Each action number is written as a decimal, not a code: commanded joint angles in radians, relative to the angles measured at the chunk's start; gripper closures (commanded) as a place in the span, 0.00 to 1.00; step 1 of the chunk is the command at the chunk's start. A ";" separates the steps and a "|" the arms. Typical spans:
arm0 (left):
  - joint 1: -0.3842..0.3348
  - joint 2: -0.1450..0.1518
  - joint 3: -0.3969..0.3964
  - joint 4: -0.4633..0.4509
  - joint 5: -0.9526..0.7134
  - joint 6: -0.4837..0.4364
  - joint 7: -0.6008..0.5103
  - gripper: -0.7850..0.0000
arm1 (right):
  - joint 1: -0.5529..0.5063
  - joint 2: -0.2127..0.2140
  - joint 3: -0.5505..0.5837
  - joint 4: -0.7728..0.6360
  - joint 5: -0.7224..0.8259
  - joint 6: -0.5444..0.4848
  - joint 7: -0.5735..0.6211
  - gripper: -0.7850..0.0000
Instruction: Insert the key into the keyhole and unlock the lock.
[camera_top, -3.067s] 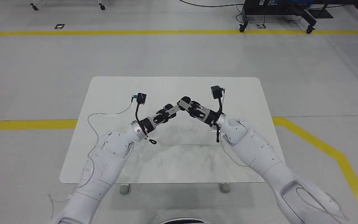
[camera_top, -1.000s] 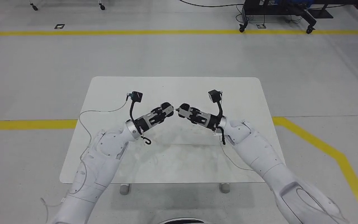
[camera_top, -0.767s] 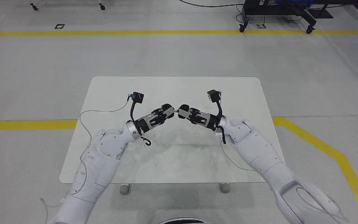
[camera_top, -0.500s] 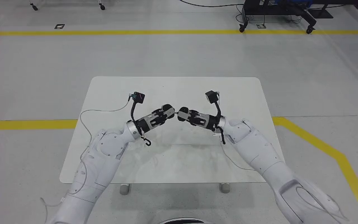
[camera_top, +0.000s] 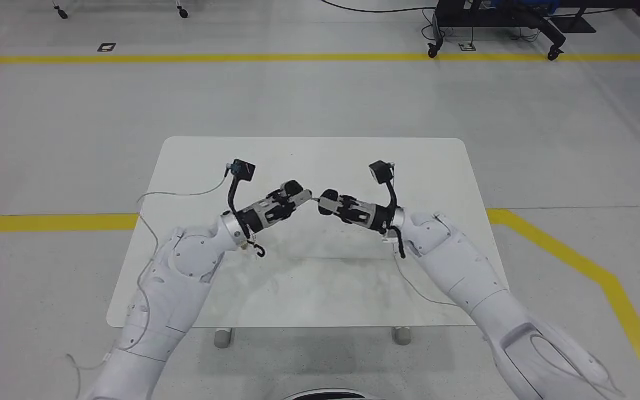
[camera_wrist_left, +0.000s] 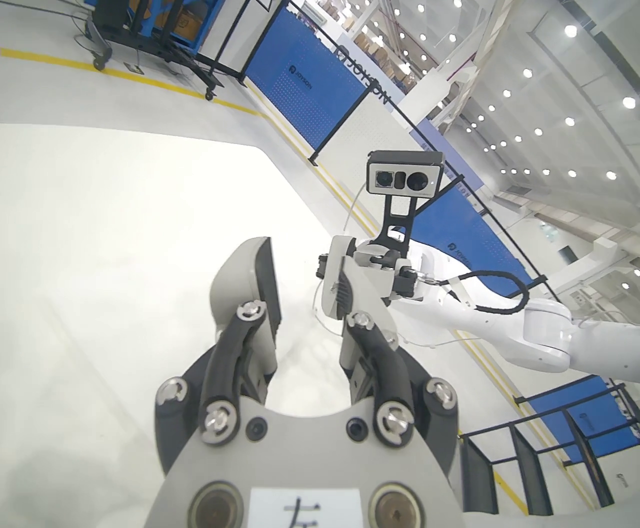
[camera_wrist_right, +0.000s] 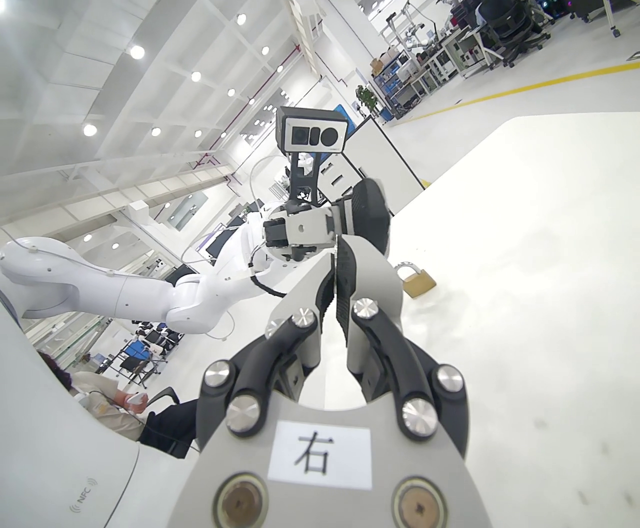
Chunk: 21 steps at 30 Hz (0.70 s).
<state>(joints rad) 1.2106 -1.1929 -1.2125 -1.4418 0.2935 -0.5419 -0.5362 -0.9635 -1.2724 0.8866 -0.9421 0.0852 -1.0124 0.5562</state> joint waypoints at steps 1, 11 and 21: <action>0.027 0.014 -0.065 -0.049 0.020 -0.008 -0.002 0.00 | -0.007 0.003 0.011 -0.001 -0.006 0.000 -0.008 1.00; 0.342 0.088 -0.352 -0.539 0.545 0.077 -0.248 0.00 | -0.012 0.006 0.022 -0.001 -0.012 0.000 -0.019 1.00; 0.378 0.092 -0.277 -0.495 0.780 0.182 -0.306 0.00 | -0.012 0.006 0.022 -0.001 -0.012 0.000 -0.019 1.00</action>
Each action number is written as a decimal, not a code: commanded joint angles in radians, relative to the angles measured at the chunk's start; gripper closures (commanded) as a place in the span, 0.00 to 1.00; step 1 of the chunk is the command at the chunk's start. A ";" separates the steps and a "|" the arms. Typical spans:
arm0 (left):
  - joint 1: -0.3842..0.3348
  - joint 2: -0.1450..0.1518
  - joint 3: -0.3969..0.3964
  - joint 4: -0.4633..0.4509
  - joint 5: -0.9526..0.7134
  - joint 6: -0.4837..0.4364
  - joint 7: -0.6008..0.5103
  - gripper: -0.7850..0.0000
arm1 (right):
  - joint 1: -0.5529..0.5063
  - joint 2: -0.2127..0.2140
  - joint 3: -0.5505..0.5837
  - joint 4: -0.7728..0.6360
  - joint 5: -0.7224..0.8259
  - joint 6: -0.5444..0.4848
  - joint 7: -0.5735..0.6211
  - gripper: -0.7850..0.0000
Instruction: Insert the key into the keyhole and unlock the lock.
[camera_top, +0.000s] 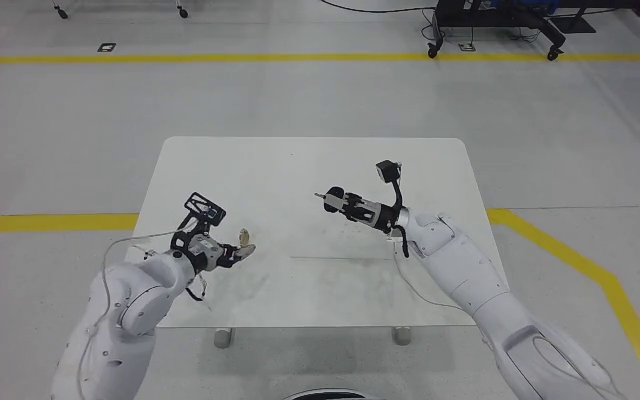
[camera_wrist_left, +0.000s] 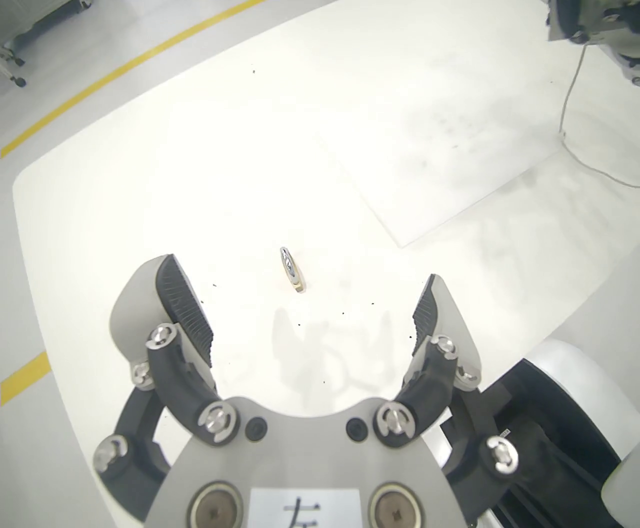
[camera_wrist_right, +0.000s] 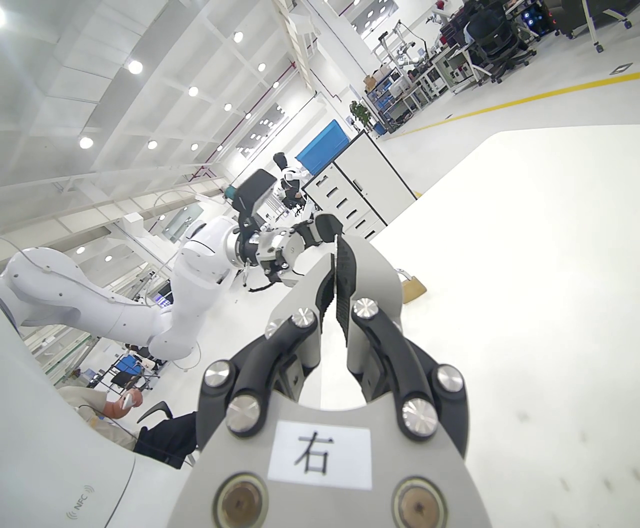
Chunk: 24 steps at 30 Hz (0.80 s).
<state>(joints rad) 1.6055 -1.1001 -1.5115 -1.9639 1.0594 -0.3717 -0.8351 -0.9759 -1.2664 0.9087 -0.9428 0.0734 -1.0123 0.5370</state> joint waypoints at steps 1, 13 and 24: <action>-0.035 -0.003 0.045 0.054 0.025 0.024 -0.012 0.00 | 0.000 0.000 0.000 0.000 0.000 0.000 0.000 1.00; -0.169 -0.017 0.173 0.220 0.071 0.100 -0.050 0.38 | 0.000 0.000 0.000 0.000 0.000 0.000 0.000 1.00; -0.193 -0.014 0.177 0.262 0.070 0.101 -0.073 0.51 | 0.000 0.000 0.000 0.000 0.000 0.000 0.000 1.00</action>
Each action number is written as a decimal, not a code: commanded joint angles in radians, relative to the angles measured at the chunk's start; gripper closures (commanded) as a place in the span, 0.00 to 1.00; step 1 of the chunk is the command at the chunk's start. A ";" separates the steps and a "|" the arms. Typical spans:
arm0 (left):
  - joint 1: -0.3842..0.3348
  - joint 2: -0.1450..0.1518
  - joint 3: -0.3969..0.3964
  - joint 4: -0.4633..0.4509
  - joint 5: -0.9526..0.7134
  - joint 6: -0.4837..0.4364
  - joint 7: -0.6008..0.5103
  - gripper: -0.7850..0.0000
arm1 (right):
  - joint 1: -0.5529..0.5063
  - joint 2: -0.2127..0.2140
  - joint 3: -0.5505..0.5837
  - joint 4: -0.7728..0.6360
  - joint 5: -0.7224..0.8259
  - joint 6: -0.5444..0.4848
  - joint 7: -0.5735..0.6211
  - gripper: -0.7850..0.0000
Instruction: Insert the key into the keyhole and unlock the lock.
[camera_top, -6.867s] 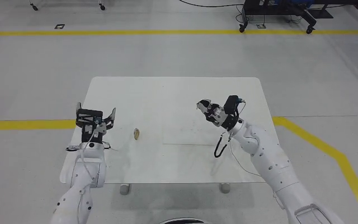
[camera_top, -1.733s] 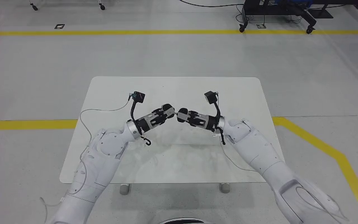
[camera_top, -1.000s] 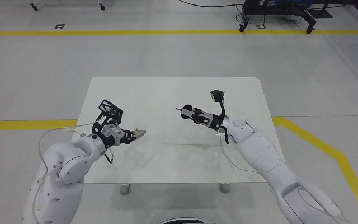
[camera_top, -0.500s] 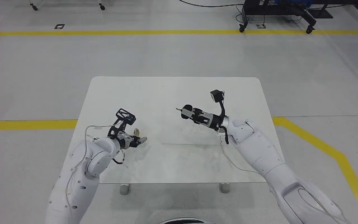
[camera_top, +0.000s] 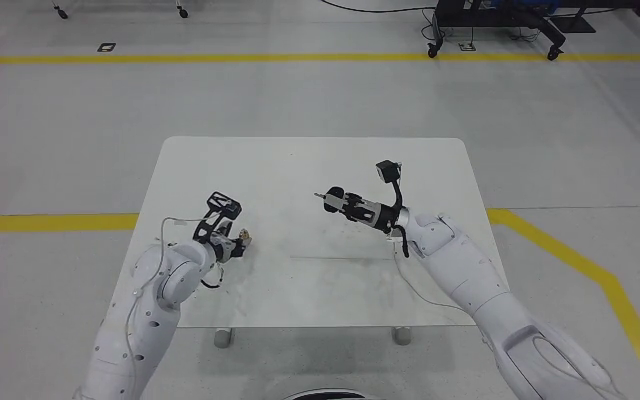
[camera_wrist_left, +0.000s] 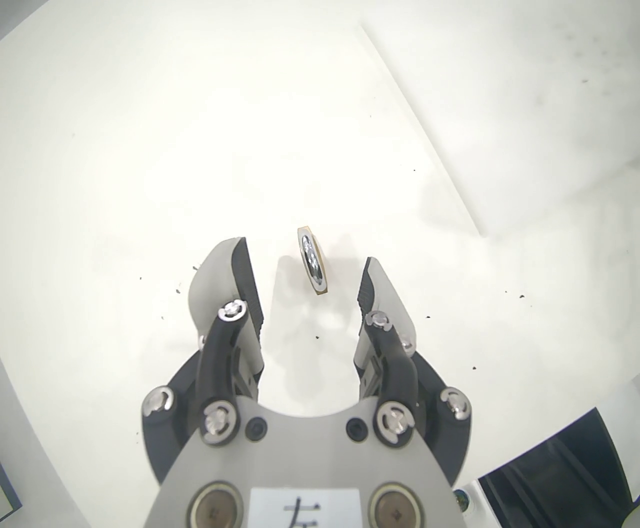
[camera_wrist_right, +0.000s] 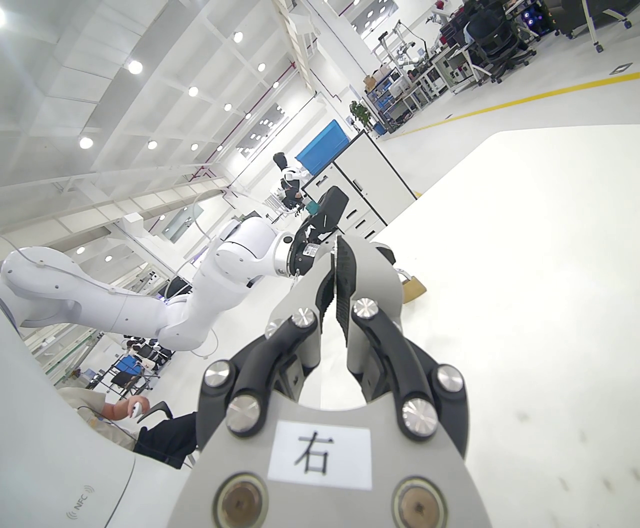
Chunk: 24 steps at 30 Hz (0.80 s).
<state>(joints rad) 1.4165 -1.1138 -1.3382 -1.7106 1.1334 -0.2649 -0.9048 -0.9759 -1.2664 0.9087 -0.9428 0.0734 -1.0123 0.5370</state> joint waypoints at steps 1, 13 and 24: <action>-0.010 0.000 0.006 0.016 -0.007 -0.009 -0.003 0.52 | 0.000 0.000 0.000 0.000 0.000 0.000 0.000 1.00; -0.057 -0.001 0.035 0.059 -0.014 -0.022 -0.028 1.00 | 0.000 0.000 0.000 0.000 0.000 0.000 0.000 1.00; -0.056 0.003 0.014 0.041 -0.042 -0.025 0.046 1.00 | 0.000 0.000 0.000 0.000 0.000 0.000 0.000 1.00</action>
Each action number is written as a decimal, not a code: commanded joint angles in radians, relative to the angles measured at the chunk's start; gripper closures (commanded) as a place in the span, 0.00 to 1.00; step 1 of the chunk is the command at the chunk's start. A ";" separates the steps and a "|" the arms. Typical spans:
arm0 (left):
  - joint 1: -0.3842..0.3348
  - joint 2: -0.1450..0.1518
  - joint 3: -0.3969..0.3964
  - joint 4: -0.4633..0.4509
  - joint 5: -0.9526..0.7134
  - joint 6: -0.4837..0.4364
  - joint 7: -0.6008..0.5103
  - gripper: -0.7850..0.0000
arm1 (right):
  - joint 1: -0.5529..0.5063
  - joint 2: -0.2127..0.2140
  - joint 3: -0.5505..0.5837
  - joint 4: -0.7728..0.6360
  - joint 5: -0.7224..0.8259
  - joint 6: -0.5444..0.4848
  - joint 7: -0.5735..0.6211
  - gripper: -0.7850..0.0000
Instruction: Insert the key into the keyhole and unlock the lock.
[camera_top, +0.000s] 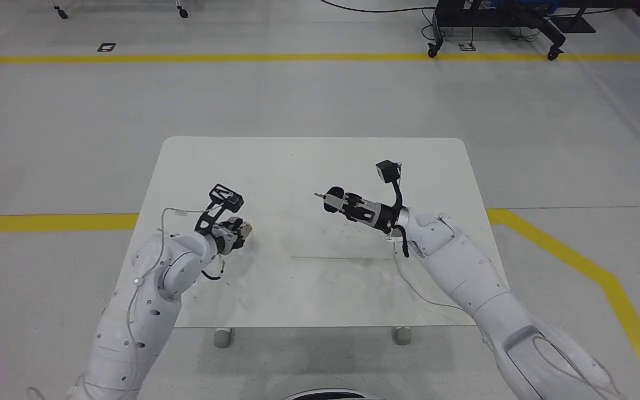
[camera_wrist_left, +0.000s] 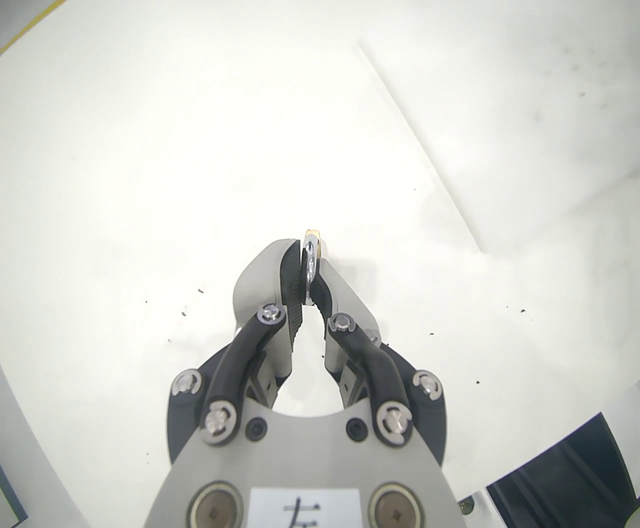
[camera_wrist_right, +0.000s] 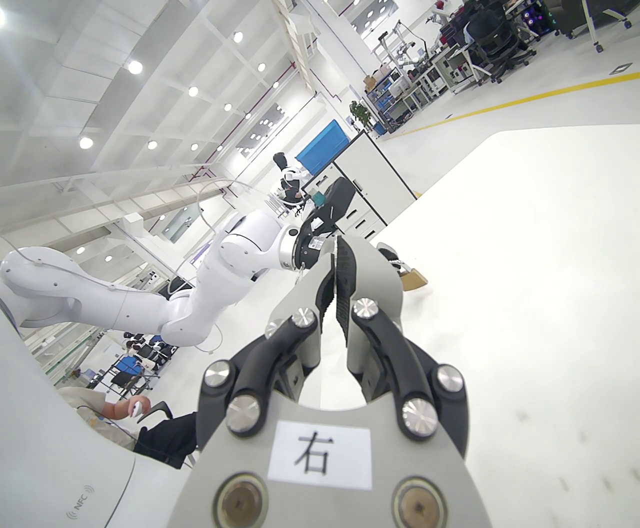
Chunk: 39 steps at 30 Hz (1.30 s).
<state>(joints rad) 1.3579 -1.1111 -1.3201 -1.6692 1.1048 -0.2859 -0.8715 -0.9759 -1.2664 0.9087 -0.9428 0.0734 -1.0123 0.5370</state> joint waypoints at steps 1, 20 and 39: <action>0.005 0.000 -0.008 0.002 -0.038 -0.008 0.027 1.00 | 0.000 0.000 0.000 0.000 0.000 0.000 0.000 1.00; -0.058 -0.006 -0.076 0.197 -0.621 -0.178 0.108 1.00 | 0.000 0.000 0.000 0.000 0.000 0.000 0.000 1.00; -0.147 -0.039 0.008 0.464 -1.311 -0.263 0.014 1.00 | -0.033 -0.010 0.012 -0.104 -0.074 0.087 -0.134 1.00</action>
<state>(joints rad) 1.2187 -1.1474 -1.3209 -1.2233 -0.1415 -0.5417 -0.8379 -1.0099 -1.2738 0.9221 -1.0481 -0.0041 -0.9263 0.4147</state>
